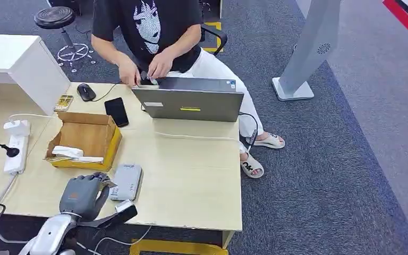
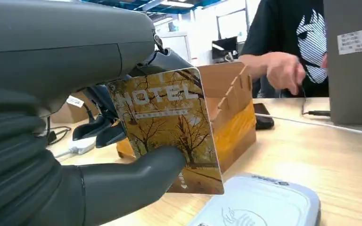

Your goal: Pass the card to the sensor for recognition and then transmit it.

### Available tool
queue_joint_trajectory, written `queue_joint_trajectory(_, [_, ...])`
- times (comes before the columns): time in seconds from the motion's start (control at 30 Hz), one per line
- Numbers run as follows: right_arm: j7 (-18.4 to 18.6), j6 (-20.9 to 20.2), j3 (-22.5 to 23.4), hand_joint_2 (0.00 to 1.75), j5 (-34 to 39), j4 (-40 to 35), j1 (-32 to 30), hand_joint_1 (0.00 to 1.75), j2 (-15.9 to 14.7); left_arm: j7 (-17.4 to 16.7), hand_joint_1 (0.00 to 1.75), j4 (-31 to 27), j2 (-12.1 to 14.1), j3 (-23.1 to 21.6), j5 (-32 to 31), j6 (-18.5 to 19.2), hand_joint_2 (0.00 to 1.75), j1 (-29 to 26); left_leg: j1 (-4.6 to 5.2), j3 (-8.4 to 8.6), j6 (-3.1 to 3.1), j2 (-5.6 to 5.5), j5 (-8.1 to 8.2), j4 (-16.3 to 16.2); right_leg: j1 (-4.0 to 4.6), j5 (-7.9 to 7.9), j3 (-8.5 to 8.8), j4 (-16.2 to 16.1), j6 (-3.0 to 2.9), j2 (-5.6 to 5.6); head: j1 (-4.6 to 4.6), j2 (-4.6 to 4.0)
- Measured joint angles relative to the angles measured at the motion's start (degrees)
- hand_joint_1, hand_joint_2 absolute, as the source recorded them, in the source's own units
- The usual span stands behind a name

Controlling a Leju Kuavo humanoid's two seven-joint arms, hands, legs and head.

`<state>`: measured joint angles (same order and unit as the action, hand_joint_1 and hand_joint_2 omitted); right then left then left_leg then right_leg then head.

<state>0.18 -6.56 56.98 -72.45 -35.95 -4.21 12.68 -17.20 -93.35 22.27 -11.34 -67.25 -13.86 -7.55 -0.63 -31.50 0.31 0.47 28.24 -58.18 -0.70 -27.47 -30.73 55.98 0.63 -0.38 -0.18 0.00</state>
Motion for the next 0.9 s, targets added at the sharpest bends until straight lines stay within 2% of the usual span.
queue_joint_trajectory(0.5, [-0.22, -0.31, 0.07, 1.75, -0.92, -0.37, 0.04, 0.0, 0.04, 0.09, 1.75, 0.37, -0.04, 1.01, -0.18, 0.04, 1.75, 1.8, 0.0, 0.0, 0.0, 0.0, 0.0, 0.0, 0.0, 0.0, 0.0, 0.0, 0.0, 0.0, 0.0, 0.0])
queue_joint_trajectory(0.9, [-0.57, 1.18, 0.07, 1.75, -0.98, 0.76, 0.23, 0.0, -0.07, 0.61, 1.75, 2.49, -0.04, 1.49, 0.02, 0.0, 1.75, 3.74, 0.0, -0.01, 0.0, 0.0, 0.0, 0.0, 0.01, 0.0, -0.01, 0.0, 0.0, 0.0, 0.0, 0.0])
